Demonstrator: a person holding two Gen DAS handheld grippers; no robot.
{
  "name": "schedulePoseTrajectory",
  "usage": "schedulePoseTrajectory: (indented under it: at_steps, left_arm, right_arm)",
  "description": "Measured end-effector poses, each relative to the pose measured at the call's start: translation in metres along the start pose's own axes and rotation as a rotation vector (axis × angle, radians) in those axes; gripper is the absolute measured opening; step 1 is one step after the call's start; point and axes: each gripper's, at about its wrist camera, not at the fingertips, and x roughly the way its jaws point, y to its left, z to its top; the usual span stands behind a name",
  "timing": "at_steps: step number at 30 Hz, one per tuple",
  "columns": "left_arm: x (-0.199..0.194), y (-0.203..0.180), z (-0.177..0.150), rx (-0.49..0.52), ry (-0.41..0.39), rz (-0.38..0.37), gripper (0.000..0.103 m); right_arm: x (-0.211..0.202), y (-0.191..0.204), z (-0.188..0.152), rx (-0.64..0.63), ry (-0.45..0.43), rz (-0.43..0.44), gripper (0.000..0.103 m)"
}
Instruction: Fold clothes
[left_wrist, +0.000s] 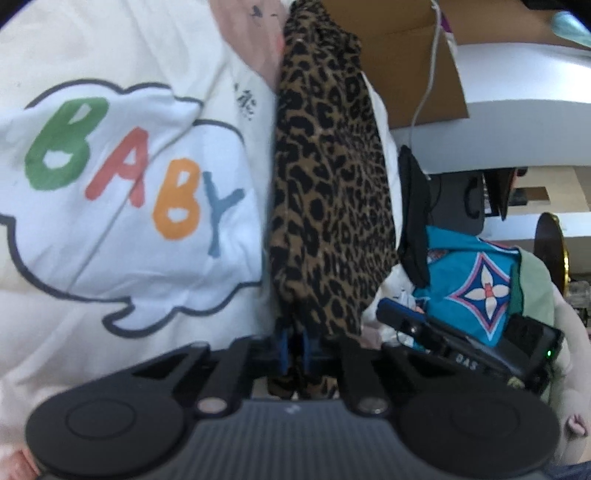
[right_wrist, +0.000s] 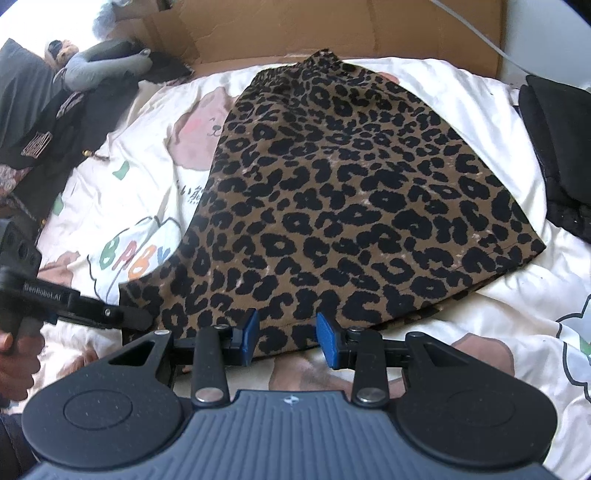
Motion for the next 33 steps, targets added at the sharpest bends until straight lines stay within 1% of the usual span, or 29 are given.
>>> schedulePoseTrajectory:
  at_steps: [2, 3, 6, 8, 10, 11, 12, 15, 17, 20, 23, 26, 29, 33]
  left_arm:
    - [0.004, -0.001, -0.001, -0.008, -0.004, 0.012, 0.032]
    - [0.006, -0.001, -0.001, -0.015, -0.006, 0.007, 0.034]
    - [0.013, -0.002, -0.002, -0.033, -0.018, -0.023, 0.035]
    - [0.018, -0.003, -0.003, -0.030, -0.019, -0.026, 0.035]
    - [0.020, -0.003, -0.005, -0.034, -0.022, -0.034, 0.033]
    - [0.020, -0.002, -0.006, -0.033, -0.026, -0.036, 0.025]
    - [0.019, -0.001, -0.007, -0.031, -0.028, -0.033, 0.013]
    - [0.015, 0.006, -0.009, -0.051, -0.034, -0.034, 0.006]
    - [0.010, 0.006, -0.011, -0.053, -0.043, -0.040, 0.005]
    - [0.006, 0.002, -0.011, -0.042, -0.053, -0.035, 0.005]
    - [-0.001, -0.003, -0.009, -0.018, -0.060, -0.022, 0.004]
    - [-0.009, -0.007, -0.005, 0.001, -0.065, -0.001, 0.004]
    - [-0.019, -0.012, -0.003, 0.026, -0.067, 0.018, 0.003]
    - [-0.034, -0.016, 0.003, 0.046, -0.087, 0.042, 0.003]
  right_arm:
    - [-0.001, -0.007, 0.002, 0.027, -0.014, -0.006, 0.041]
    - [-0.002, -0.010, 0.003, 0.040, -0.021, -0.009, 0.042]
    - [-0.006, -0.028, 0.008, 0.089, -0.053, -0.033, 0.042]
    - [-0.007, -0.041, 0.011, 0.116, -0.076, -0.052, 0.042]
    - [-0.009, -0.054, 0.014, 0.144, -0.100, -0.070, 0.042]
    - [-0.010, -0.061, 0.015, 0.158, -0.111, -0.079, 0.042]
    - [-0.011, -0.068, 0.017, 0.171, -0.123, -0.088, 0.042]
    - [-0.014, -0.088, 0.022, 0.213, -0.158, -0.116, 0.045]
    - [-0.015, -0.111, 0.020, 0.267, -0.177, -0.141, 0.047]
    - [-0.018, -0.145, 0.016, 0.351, -0.198, -0.173, 0.047]
    - [-0.018, -0.166, 0.009, 0.374, -0.216, -0.188, 0.047]
    - [-0.017, -0.173, 0.005, 0.353, -0.221, -0.181, 0.047]
    - [-0.014, -0.172, 0.006, 0.314, -0.223, -0.160, 0.047]
    - [-0.001, -0.165, 0.015, 0.242, -0.194, -0.129, 0.047]
